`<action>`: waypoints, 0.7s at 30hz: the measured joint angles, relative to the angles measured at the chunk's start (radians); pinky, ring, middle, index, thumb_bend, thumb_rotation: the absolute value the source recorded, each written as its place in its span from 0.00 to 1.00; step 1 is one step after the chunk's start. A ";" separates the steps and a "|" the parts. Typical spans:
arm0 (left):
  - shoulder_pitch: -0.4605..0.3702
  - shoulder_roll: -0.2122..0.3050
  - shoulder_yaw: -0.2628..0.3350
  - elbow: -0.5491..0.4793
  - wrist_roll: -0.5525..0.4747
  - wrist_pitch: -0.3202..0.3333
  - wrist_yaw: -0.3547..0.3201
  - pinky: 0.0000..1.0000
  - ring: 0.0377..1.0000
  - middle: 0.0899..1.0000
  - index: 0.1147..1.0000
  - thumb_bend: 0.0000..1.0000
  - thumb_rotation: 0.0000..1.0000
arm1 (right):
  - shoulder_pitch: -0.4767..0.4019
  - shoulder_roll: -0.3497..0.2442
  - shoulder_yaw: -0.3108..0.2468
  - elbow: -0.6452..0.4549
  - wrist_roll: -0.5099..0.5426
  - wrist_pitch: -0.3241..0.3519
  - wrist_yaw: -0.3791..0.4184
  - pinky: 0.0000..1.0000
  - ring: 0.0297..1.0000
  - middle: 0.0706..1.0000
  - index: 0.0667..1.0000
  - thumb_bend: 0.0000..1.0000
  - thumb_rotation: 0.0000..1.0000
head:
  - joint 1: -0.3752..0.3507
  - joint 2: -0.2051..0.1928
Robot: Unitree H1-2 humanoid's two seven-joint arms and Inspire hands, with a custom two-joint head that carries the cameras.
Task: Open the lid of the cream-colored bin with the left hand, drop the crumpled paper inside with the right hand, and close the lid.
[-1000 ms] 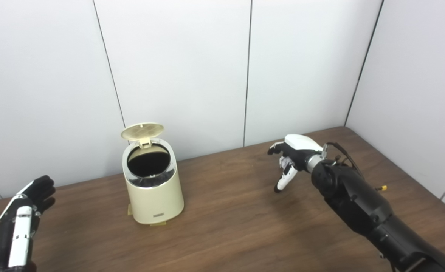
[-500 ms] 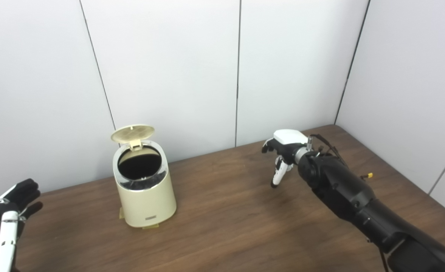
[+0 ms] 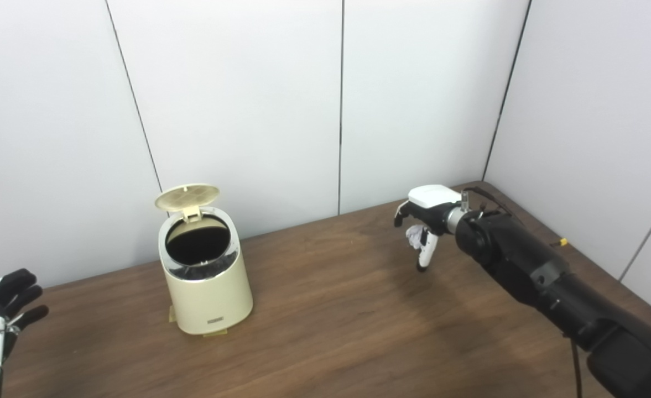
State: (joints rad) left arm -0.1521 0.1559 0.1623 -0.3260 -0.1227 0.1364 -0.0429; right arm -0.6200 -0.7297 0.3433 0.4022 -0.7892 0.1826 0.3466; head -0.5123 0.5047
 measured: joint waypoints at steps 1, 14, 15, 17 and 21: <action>0.000 0.003 0.000 -0.001 0.000 0.001 0.000 0.75 0.81 0.80 0.76 0.03 0.66 | 0.004 -0.004 -0.001 0.000 0.000 0.000 0.000 0.61 0.73 0.77 0.69 0.97 0.10 | -0.002 0.000; 0.002 0.008 0.007 -0.032 -0.021 0.043 0.001 0.74 0.80 0.79 0.76 0.03 0.62 | 0.032 -0.006 -0.010 0.001 0.017 0.007 0.003 0.55 0.65 0.72 0.67 0.92 0.09 | -0.003 0.000; 0.002 0.009 0.007 -0.033 -0.021 0.043 0.001 0.74 0.81 0.79 0.76 0.04 0.62 | 0.032 -0.006 -0.010 0.001 0.017 0.010 0.005 0.55 0.66 0.73 0.67 0.91 0.09 | -0.003 0.000; 0.002 0.011 0.007 -0.034 -0.022 0.047 0.001 0.75 0.81 0.79 0.76 0.04 0.63 | 0.031 -0.006 -0.010 0.001 0.016 0.016 0.014 0.57 0.68 0.74 0.67 0.91 0.09 | -0.003 0.000; 0.006 0.013 0.008 -0.061 -0.021 0.074 0.003 0.76 0.81 0.79 0.76 0.05 0.67 | 0.025 -0.004 -0.006 -0.009 0.011 0.056 0.050 0.58 0.70 0.76 0.67 0.89 0.08 | 0.005 0.005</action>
State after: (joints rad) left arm -0.1459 0.1694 0.1705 -0.3867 -0.1437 0.2106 -0.0403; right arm -0.5948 -0.7333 0.3373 0.3935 -0.7781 0.2389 0.3967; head -0.5078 0.5093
